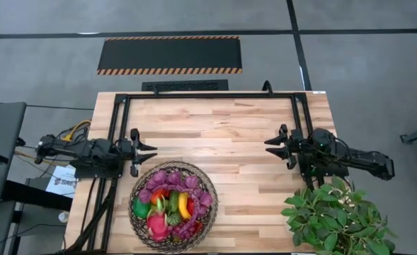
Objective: Build produce basket
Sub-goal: Return to Home Position
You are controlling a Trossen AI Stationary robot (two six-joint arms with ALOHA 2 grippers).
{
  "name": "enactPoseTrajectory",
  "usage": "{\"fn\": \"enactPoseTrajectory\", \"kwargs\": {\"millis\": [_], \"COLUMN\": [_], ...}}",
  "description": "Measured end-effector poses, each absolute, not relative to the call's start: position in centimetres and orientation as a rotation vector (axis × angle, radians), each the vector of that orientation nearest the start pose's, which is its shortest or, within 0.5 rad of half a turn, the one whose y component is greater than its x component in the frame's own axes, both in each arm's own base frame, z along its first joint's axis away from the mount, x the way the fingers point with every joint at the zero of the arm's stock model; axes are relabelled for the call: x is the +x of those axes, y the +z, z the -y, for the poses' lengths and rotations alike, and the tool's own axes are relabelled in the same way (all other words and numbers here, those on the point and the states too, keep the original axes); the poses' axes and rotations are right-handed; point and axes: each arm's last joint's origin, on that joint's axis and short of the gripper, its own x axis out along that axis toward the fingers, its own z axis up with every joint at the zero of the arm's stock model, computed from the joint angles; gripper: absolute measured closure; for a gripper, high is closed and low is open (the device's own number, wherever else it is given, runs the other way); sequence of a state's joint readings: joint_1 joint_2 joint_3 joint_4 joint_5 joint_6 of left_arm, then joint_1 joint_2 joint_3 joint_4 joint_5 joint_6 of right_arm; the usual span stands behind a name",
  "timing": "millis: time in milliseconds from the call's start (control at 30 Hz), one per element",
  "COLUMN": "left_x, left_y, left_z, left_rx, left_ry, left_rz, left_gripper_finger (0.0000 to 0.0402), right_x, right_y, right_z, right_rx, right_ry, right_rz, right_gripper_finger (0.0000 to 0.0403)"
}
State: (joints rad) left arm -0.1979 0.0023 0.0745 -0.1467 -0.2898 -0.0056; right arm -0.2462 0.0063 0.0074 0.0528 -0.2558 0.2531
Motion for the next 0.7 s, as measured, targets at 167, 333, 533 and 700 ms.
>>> {"fn": "enactPoseTrajectory", "kwargs": {"millis": [167, 333, 533, 700], "left_x": [9.19, 9.19, 9.16, 9.17], "left_y": [17.37, 17.38, 17.40, 17.40], "left_z": [0.94, 0.67, 0.42, 0.44], "left_rx": [-0.010, 0.006, -0.030, -0.030], "left_ry": [0.008, 0.076, 0.163, 0.157], "left_rz": [-0.081, -0.078, -0.072, -0.073], "left_gripper_finger": [0.0320, 0.0320, 0.0320, 0.0320], "right_x": [9.55, 9.55, 9.55, 9.55], "right_y": [17.05, 17.05, 17.02, 17.02], "right_z": [1.64, 1.64, 1.64, 1.64], "right_rx": [0.240, 0.240, 0.241, 0.241], "right_ry": [0.017, 0.017, 0.017, 0.018], "right_rz": [0.050, 0.050, 0.049, 0.049], "right_gripper_finger": [0.0233, 0.0232, 0.0230, 0.0233]}}
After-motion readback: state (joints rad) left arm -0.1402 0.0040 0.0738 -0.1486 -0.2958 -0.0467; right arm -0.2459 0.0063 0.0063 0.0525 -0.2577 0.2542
